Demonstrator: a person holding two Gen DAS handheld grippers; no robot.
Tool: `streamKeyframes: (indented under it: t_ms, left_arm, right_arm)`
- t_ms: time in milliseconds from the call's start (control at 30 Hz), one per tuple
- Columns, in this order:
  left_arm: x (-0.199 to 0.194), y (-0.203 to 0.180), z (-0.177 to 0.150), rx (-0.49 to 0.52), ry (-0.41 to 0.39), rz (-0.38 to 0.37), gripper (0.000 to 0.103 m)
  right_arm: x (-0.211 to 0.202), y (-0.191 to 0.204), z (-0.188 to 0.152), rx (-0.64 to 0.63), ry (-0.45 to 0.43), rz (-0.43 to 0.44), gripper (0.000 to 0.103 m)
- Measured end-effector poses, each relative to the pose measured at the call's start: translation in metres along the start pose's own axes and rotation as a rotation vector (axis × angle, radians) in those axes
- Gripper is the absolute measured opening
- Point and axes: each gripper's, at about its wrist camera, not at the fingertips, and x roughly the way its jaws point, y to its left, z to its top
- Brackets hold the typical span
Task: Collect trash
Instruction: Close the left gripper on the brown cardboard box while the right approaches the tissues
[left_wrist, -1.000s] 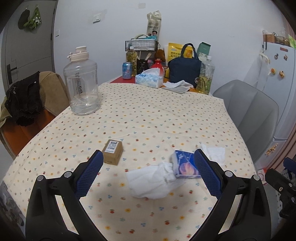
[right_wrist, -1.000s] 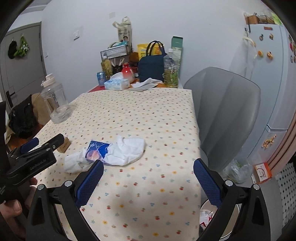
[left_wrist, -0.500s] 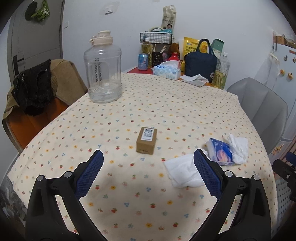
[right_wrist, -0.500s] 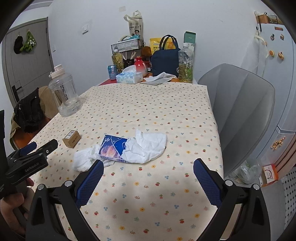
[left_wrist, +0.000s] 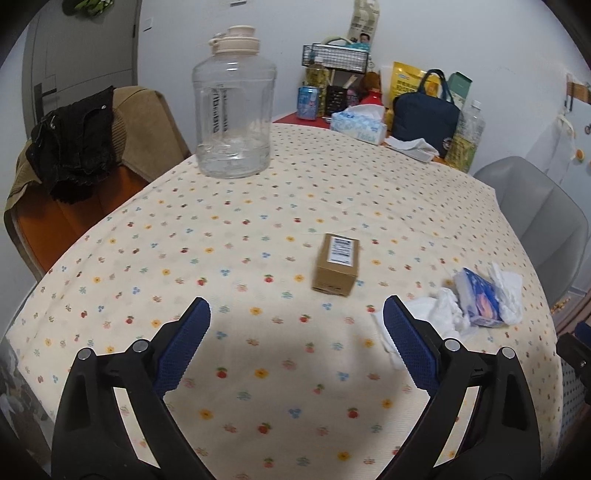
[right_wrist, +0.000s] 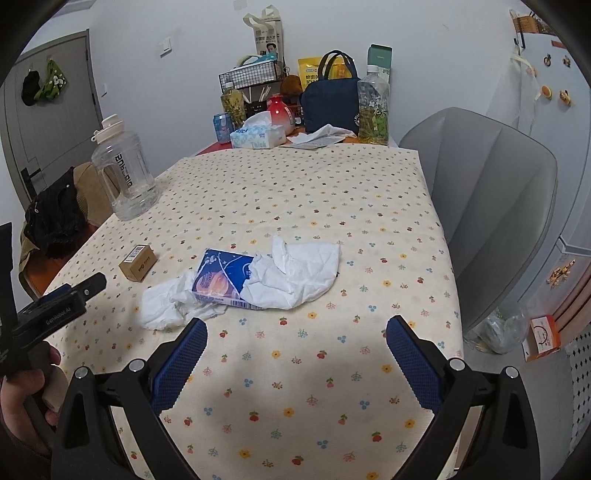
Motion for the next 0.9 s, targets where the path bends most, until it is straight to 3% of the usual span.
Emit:
streamKeyframes:
  t_ms: [200,367,667,767,833,867,900]
  left_arm:
    - [0.007,-0.006,0.008,0.016,0.008,-0.016,0.087]
    - [0.023,-0.019,0.014,0.026,0.037,-0.033,0.076]
    - [0.058,-0.029,0.020,0.026,0.095,-0.012,0.064]
    - [0.069,-0.027,0.021,0.004,0.133,-0.028,0.055]
    - [0.072,-0.027,0.022,-0.001,0.139,-0.031,0.045]
    - [0.075,-0.027,0.022,-0.004,0.149,-0.039,0.036]
    - [0.075,-0.027,0.022,-0.007,0.148,-0.040,0.036]
  right_arm:
    - [0.009,0.002,-0.001,0.012,0.019,0.020,0.095]
    - [0.015,0.007,0.002,0.013,0.022,0.042,0.091]
    - [0.033,0.026,0.016,-0.004,0.043,0.091,0.086]
    - [0.041,0.030,0.019,-0.012,0.053,0.085,0.086]
    - [0.047,0.028,0.021,-0.007,0.058,0.065,0.086]
    - [0.048,0.026,0.022,-0.002,0.059,0.056,0.086]
    - [0.051,0.023,0.023,0.008,0.059,0.044,0.086]
